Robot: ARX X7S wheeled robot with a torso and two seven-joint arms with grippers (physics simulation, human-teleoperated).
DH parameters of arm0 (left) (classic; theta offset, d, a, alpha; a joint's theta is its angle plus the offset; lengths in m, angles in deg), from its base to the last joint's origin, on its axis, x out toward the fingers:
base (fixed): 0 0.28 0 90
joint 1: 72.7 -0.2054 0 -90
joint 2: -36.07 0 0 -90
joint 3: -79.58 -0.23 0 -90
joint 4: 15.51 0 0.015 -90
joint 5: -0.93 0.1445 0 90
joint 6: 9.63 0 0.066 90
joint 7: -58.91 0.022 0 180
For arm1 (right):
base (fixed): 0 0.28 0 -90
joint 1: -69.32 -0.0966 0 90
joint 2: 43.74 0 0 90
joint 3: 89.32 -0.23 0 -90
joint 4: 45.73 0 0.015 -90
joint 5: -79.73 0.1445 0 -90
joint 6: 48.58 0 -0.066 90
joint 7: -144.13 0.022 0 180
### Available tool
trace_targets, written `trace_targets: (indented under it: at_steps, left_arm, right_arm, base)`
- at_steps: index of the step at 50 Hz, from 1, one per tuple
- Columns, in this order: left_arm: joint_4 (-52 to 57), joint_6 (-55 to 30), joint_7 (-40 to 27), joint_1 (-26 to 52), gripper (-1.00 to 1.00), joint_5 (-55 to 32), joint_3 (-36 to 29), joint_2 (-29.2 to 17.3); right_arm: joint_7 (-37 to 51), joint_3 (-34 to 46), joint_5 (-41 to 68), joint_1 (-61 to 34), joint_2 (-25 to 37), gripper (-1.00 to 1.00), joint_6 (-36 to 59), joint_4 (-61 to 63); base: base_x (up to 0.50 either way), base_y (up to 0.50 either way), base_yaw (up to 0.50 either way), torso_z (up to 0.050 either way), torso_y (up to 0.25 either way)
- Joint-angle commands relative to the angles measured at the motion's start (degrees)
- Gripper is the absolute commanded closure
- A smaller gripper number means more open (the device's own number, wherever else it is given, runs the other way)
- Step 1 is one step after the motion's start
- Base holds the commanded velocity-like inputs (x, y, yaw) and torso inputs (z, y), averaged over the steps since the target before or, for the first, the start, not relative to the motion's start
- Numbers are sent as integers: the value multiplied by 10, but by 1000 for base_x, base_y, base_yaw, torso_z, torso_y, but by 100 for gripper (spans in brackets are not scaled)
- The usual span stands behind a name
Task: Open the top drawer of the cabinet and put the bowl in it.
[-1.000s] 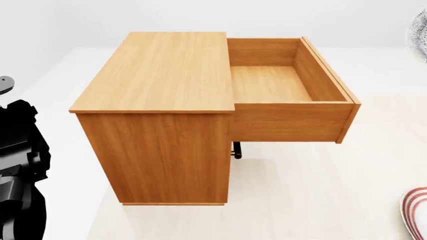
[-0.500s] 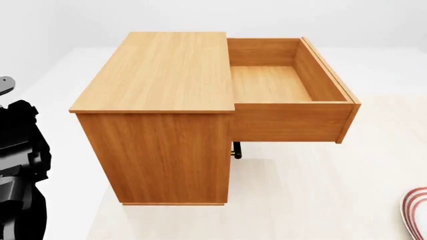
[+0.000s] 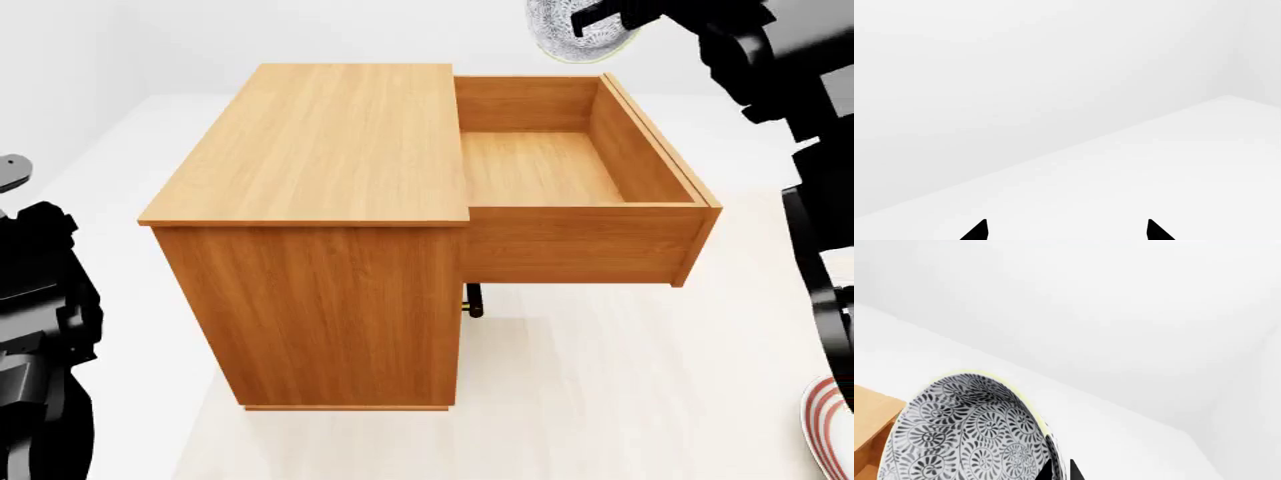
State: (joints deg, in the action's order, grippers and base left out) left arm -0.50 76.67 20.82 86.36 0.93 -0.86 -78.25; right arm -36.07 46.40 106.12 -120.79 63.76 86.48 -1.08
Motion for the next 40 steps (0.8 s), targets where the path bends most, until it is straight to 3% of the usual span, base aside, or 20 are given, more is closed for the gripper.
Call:
trace_targets:
  at_steps: [1, 29, 40]
  left_arm:
    - [0, -1, 0, 0, -100, 0, 0, 0]
    - [0, 0, -2, -5, -100, 0, 4, 0]
    - [0, 0, -2, -9, -100, -1, 8, 0]
  right_arm:
    - [-17, 24, -23, 9, -24, 100, -5, -47]
    - [-82, 75, -5, 13, -37, 100, 117, 1]
    - [-99, 92, -12, 18, -54, 100, 112, -41]
  base:
    - [0, 0, 0, 0, 10]
    - [0, 0, 0, 0, 0]
    - [0, 0, 0, 0, 0]
